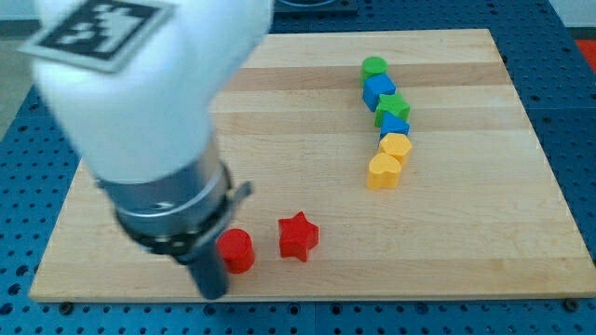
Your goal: Slide the red circle into the red star
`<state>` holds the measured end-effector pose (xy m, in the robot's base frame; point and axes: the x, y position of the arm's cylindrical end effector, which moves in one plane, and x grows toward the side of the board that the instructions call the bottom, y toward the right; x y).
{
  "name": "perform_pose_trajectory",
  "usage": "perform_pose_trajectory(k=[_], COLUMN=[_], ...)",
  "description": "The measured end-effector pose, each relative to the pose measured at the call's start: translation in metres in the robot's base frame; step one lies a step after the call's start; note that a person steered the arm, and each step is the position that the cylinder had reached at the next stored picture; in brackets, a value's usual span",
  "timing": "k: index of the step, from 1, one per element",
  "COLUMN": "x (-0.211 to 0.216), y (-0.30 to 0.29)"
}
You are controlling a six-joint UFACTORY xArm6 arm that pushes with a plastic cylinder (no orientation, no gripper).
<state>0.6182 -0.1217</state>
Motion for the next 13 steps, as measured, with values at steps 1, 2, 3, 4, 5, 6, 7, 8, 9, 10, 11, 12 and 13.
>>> perform_pose_trajectory(k=[1,2,3,4,5,6,7,8,9,10,11,12,13], x=[-0.001,-0.006,-0.018,-0.026,-0.026,-0.028,-0.031,-0.031,-0.031,-0.031,-0.032,-0.062,-0.116], y=[-0.050,-0.050,-0.021,-0.003,-0.002,0.012,0.029,0.034,0.039,0.048,0.045,0.009,0.003])
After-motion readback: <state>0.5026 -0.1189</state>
